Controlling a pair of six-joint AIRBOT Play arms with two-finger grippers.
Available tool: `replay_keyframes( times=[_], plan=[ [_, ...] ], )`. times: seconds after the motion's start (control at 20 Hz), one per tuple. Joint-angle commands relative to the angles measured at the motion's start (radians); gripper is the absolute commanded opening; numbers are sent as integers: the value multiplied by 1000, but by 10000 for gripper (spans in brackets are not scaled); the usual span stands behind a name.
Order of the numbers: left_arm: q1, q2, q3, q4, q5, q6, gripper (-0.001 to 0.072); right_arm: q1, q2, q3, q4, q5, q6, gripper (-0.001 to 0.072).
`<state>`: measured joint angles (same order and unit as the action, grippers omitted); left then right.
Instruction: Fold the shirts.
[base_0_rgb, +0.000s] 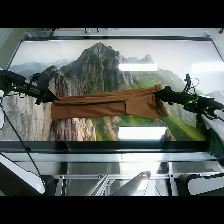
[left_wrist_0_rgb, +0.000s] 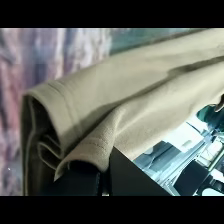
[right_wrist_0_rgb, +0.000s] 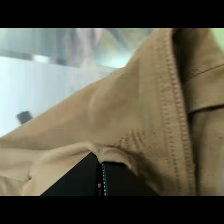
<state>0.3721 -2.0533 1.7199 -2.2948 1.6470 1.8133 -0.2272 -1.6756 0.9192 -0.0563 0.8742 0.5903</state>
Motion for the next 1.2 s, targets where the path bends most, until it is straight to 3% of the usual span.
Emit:
replay_keyframes(
  times=[0.0,0.05,0.1,0.15,0.2,0.3,0.35,0.45,0.55,0.85,0.9,1.0,1.05,1.15],
  plan=[
    [-2,-34,12,0,0,-9,18,-3,-6,5,-15,-32,0,17],
    [-2,-36,12,-2,8,-9,116,-4,-6,5,-15,-31,0,101],
    [-2,-35,13,-4,34,-9,377,-9,-3,5,-15,-26,0,277],
    [2,-35,21,-10,76,-9,589,-21,7,6,-20,0,0,298],
    [12,-35,40,-10,132,-27,717,-37,21,6,-31,25,0,305],
    [30,-18,73,-11,186,-64,716,-101,69,10,-112,46,57,535],
    [39,8,71,-9,174,-64,715,-134,90,17,-195,47,124,535],
    [40,74,71,-10,165,-53,714,-194,102,61,-434,63,314,683],
    [40,145,71,-6,125,-40,697,-220,86,111,-610,111,447,689],
    [17,327,71,-2,3,-41,693,-166,-11,176,-597,192,446,694],
    [4,346,71,-2,7,-41,608,-151,-31,184,-579,199,446,694],
    [-27,374,71,-2,10,-31,107,-118,-68,196,-536,207,443,694],
    [-47,383,71,-2,10,-27,12,-100,-84,202,-511,213,443,694],
    [-95,384,71,-3,16,-27,18,-63,-110,215,-483,225,443,694]
  ],
)
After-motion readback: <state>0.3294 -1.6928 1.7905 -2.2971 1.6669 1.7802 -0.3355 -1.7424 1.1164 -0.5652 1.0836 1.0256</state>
